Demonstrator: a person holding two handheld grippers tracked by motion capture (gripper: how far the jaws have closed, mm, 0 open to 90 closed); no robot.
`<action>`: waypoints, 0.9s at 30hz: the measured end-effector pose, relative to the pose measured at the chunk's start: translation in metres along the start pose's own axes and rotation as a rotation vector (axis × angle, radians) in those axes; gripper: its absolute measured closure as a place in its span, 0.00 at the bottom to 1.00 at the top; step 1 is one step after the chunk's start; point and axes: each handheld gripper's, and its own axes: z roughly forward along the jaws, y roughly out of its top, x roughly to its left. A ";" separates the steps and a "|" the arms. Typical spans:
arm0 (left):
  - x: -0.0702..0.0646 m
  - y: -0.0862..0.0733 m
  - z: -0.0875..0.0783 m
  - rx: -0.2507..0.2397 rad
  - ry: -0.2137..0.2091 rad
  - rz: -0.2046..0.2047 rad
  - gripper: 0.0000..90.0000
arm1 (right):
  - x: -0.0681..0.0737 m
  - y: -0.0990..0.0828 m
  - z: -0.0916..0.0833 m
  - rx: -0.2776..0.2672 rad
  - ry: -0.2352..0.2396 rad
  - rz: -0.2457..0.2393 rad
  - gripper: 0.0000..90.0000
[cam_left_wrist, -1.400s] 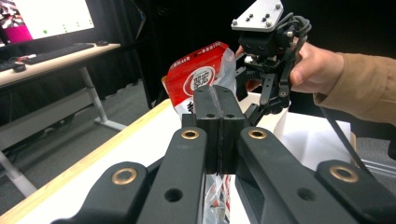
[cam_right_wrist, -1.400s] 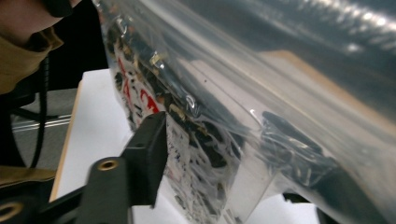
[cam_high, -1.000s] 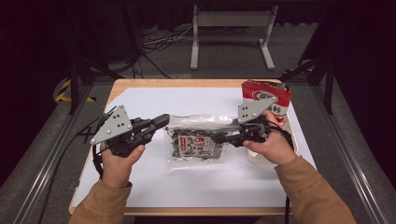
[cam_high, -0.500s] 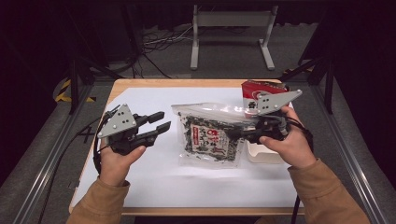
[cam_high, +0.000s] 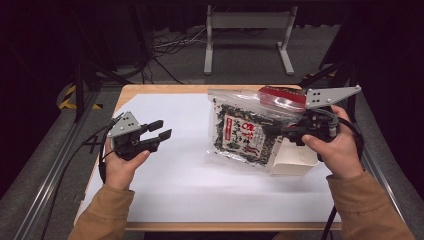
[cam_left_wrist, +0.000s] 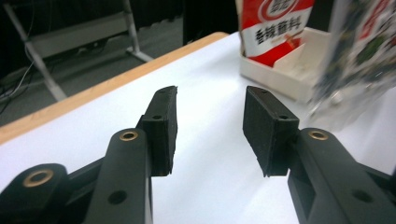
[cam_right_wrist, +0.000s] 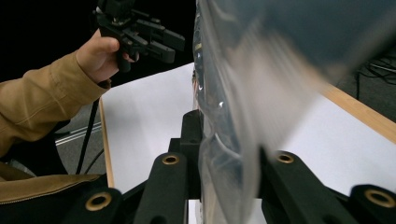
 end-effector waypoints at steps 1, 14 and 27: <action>0.003 -0.004 0.003 0.011 0.013 -0.007 0.61 | -0.001 0.000 -0.003 -0.003 -0.008 0.005 0.85; 0.020 -0.029 0.014 0.061 0.031 -0.021 0.55 | -0.007 0.005 -0.037 -0.054 -0.106 0.027 0.85; 0.027 -0.044 0.019 0.077 0.000 -0.024 0.47 | -0.019 -0.001 -0.064 -0.075 -0.209 0.045 0.85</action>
